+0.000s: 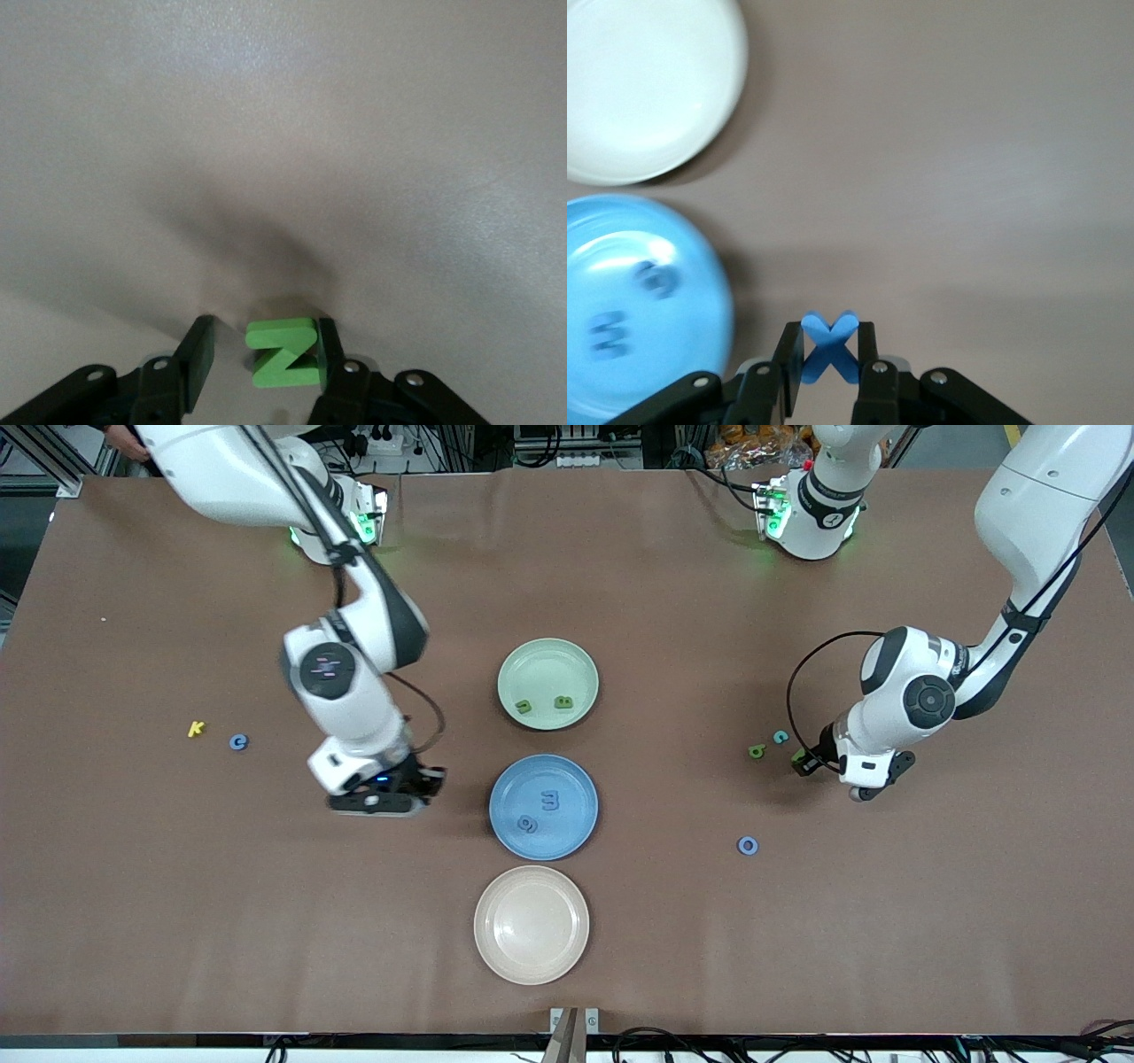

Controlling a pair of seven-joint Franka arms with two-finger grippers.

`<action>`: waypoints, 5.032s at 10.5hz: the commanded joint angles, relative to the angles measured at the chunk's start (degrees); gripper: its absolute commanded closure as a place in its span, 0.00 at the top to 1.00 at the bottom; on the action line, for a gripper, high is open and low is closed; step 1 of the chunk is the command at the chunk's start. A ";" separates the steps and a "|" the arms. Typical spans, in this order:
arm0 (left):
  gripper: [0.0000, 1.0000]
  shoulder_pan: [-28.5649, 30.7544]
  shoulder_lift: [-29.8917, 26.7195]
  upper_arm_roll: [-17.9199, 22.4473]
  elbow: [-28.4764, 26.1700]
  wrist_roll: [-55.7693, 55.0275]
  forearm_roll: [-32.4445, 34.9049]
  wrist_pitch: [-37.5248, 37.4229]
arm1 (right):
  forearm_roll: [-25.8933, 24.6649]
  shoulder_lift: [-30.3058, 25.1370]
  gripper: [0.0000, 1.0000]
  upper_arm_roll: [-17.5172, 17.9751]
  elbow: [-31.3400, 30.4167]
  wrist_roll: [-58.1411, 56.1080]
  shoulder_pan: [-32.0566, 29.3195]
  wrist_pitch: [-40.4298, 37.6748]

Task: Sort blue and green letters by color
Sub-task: 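Place the X and N on blue and green plates with both grippers, then grasp the blue G with the right gripper while the left gripper grasps green q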

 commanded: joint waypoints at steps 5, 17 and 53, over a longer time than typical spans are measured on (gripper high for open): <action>0.00 0.11 1.29 0.02 0.20 -2.48 3.14 1.85 | -0.99 15.68 0.62 -1.85 17.52 10.01 13.82 -0.50; 0.00 -17.86 -0.65 -12.64 8.37 -12.56 3.14 1.24 | -10.93 1.55 1.00 -0.89 0.15 -4.78 -15.23 -7.10; 1.00 -8.53 -1.44 -5.67 3.19 54.15 6.92 -1.05 | -9.17 -7.95 0.07 1.57 -33.89 -33.14 -44.79 22.88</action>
